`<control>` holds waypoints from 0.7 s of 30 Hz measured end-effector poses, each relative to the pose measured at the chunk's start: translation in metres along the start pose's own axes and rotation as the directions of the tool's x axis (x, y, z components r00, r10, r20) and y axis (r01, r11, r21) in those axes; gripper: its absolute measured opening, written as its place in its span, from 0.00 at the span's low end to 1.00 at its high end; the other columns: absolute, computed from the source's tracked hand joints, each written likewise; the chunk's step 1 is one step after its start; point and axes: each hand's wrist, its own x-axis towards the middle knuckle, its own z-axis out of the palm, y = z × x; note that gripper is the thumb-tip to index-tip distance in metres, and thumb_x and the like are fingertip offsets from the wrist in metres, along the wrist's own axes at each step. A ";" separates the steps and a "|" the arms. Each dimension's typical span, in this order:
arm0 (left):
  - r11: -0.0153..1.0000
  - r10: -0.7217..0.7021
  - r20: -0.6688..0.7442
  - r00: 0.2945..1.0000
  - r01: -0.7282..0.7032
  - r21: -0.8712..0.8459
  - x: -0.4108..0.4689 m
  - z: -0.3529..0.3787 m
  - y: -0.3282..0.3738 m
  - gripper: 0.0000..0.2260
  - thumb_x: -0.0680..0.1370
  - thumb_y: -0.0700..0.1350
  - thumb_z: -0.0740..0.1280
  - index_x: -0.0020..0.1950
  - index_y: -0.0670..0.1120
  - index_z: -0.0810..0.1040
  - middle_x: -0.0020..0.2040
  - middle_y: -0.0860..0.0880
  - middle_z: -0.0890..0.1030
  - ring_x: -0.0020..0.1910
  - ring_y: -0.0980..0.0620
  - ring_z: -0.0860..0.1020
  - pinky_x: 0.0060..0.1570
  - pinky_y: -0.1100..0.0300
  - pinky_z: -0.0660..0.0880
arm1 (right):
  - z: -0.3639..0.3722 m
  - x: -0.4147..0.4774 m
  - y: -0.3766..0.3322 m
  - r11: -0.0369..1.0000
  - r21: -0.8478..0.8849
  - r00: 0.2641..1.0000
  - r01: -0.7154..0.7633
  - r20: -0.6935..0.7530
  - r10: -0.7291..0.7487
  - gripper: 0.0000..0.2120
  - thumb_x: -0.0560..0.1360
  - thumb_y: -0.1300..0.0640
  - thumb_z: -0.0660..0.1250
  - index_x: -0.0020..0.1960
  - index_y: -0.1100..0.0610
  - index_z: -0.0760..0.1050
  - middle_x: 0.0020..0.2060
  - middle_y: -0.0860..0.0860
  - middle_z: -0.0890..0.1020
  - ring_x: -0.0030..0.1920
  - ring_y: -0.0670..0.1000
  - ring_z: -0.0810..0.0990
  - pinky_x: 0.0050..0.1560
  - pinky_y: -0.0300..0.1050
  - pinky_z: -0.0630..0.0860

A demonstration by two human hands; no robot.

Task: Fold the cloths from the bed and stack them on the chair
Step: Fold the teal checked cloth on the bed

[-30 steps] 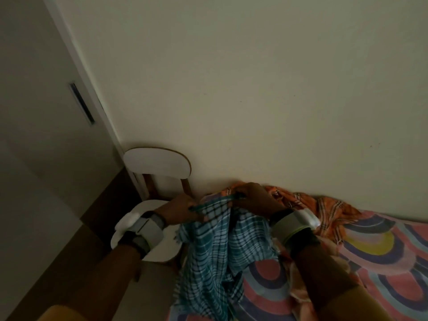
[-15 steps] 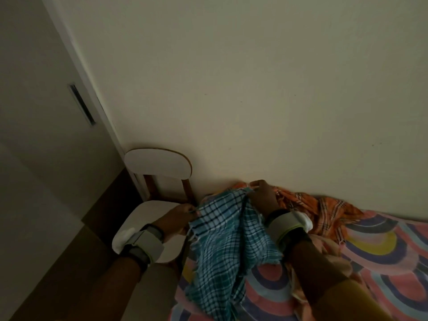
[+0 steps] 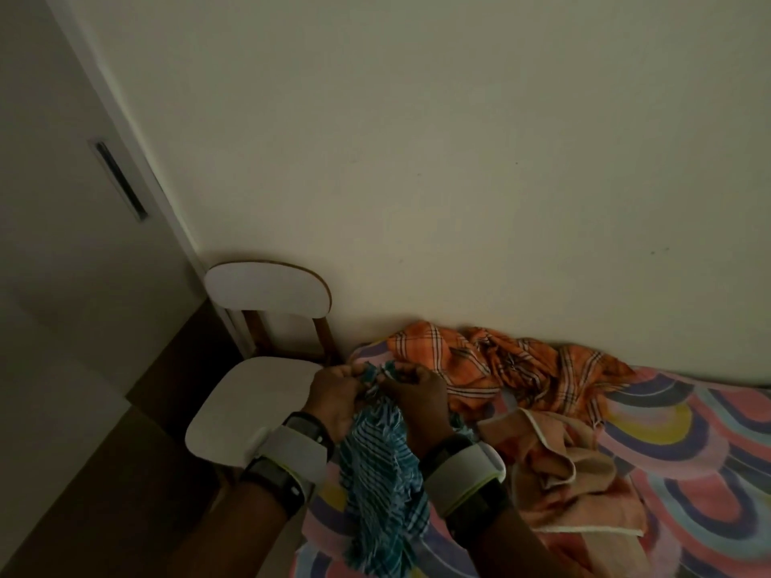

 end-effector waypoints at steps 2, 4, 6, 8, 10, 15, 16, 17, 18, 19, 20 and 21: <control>1.000 -0.006 0.053 0.999 0.005 0.021 0.000 0.000 0.002 0.15 0.76 0.27 0.56 0.62 0.33 0.71 0.56 0.36 0.77 0.47 0.41 0.77 0.44 0.53 0.78 | -0.003 0.001 -0.002 1.000 -0.013 1.000 0.022 -0.021 -0.023 0.06 0.67 0.66 0.75 0.37 0.57 0.80 0.39 0.60 0.84 0.43 0.61 0.83 0.48 0.58 0.81; 0.999 -0.019 0.099 0.995 0.016 0.036 -0.002 0.002 0.005 0.15 0.77 0.28 0.57 0.62 0.34 0.71 0.53 0.37 0.78 0.48 0.42 0.76 0.48 0.51 0.77 | -0.005 0.003 -0.004 0.998 -0.023 0.998 0.057 -0.001 -0.057 0.04 0.67 0.66 0.74 0.37 0.58 0.82 0.37 0.61 0.84 0.41 0.62 0.84 0.45 0.56 0.82; 1.000 -0.010 0.143 0.990 0.009 0.010 -0.005 0.005 0.009 0.14 0.77 0.28 0.56 0.60 0.36 0.73 0.50 0.39 0.78 0.48 0.42 0.75 0.51 0.51 0.76 | -0.004 0.005 -0.006 0.982 -0.119 0.989 0.143 0.048 -0.138 0.06 0.70 0.63 0.73 0.36 0.54 0.83 0.36 0.58 0.85 0.38 0.57 0.84 0.44 0.55 0.81; 0.999 0.020 0.178 0.984 -0.014 -0.034 -0.006 0.008 0.012 0.13 0.77 0.27 0.56 0.51 0.40 0.76 0.43 0.42 0.80 0.44 0.45 0.75 0.49 0.52 0.74 | -0.002 0.007 -0.004 0.934 -0.247 0.966 0.259 0.068 -0.250 0.11 0.72 0.62 0.70 0.33 0.50 0.82 0.33 0.55 0.84 0.35 0.54 0.83 0.41 0.53 0.80; 0.998 0.040 0.193 0.980 -0.029 -0.058 -0.009 0.009 0.016 0.15 0.76 0.26 0.55 0.42 0.43 0.75 0.35 0.45 0.82 0.40 0.48 0.75 0.45 0.55 0.75 | -0.001 0.008 -0.001 0.873 -0.346 0.939 0.343 0.091 -0.332 0.11 0.73 0.62 0.69 0.34 0.51 0.82 0.31 0.54 0.83 0.33 0.51 0.82 0.38 0.51 0.78; 0.987 -0.022 0.177 0.984 0.049 -0.154 -0.007 0.008 0.023 0.15 0.75 0.24 0.50 0.52 0.37 0.69 0.41 0.40 0.74 0.36 0.49 0.69 0.38 0.57 0.70 | -0.003 0.007 0.008 0.769 -0.387 0.861 0.508 0.229 -0.454 0.05 0.74 0.64 0.69 0.46 0.61 0.83 0.33 0.38 0.76 0.37 0.31 0.77 0.38 0.30 0.72; 0.982 -0.037 0.180 0.983 0.069 -0.176 -0.004 0.007 0.022 0.19 0.74 0.24 0.48 0.58 0.39 0.65 0.44 0.40 0.73 0.37 0.47 0.69 0.40 0.56 0.69 | -0.004 0.008 0.009 0.777 -0.384 0.867 0.498 0.228 -0.444 0.05 0.74 0.63 0.69 0.47 0.60 0.83 0.35 0.39 0.78 0.39 0.32 0.78 0.40 0.33 0.75; 0.978 -0.048 0.200 0.978 0.088 -0.192 -0.001 0.006 0.020 0.23 0.72 0.23 0.46 0.62 0.41 0.62 0.47 0.38 0.72 0.39 0.46 0.70 0.42 0.55 0.69 | -0.004 0.011 0.012 0.802 -0.367 0.882 0.471 0.209 -0.423 0.05 0.74 0.62 0.69 0.48 0.58 0.83 0.37 0.42 0.80 0.40 0.36 0.80 0.44 0.39 0.78; 0.974 -0.051 0.238 0.970 0.101 -0.202 0.001 0.005 0.019 0.24 0.72 0.23 0.45 0.63 0.42 0.61 0.49 0.37 0.72 0.41 0.45 0.71 0.44 0.54 0.71 | -0.005 0.012 0.014 0.833 -0.346 0.902 0.431 0.174 -0.395 0.05 0.74 0.61 0.70 0.47 0.57 0.83 0.39 0.47 0.82 0.42 0.42 0.81 0.46 0.46 0.80; 0.970 -0.047 0.289 0.956 0.113 -0.213 0.000 0.005 0.019 0.23 0.73 0.23 0.46 0.64 0.42 0.61 0.51 0.36 0.73 0.43 0.44 0.72 0.46 0.53 0.74 | -0.007 0.014 0.016 0.872 -0.308 0.925 0.380 0.140 -0.353 0.04 0.74 0.60 0.69 0.46 0.56 0.83 0.41 0.52 0.84 0.42 0.48 0.82 0.46 0.52 0.81; 0.967 -0.045 0.334 0.941 0.124 -0.220 -0.002 0.005 0.019 0.20 0.75 0.25 0.48 0.63 0.41 0.63 0.52 0.36 0.74 0.45 0.45 0.74 0.47 0.52 0.77 | -0.010 0.014 0.014 0.904 -0.264 0.942 0.335 0.117 -0.315 0.05 0.74 0.61 0.68 0.44 0.56 0.83 0.40 0.55 0.84 0.41 0.52 0.83 0.46 0.55 0.81; 0.970 -0.037 0.364 0.931 0.122 -0.211 -0.005 0.006 0.020 0.16 0.77 0.27 0.51 0.62 0.40 0.65 0.53 0.37 0.76 0.46 0.46 0.76 0.46 0.53 0.79 | -0.011 0.014 0.012 0.928 -0.223 0.953 0.299 0.108 -0.282 0.07 0.75 0.62 0.66 0.43 0.56 0.82 0.39 0.56 0.84 0.40 0.53 0.82 0.44 0.55 0.81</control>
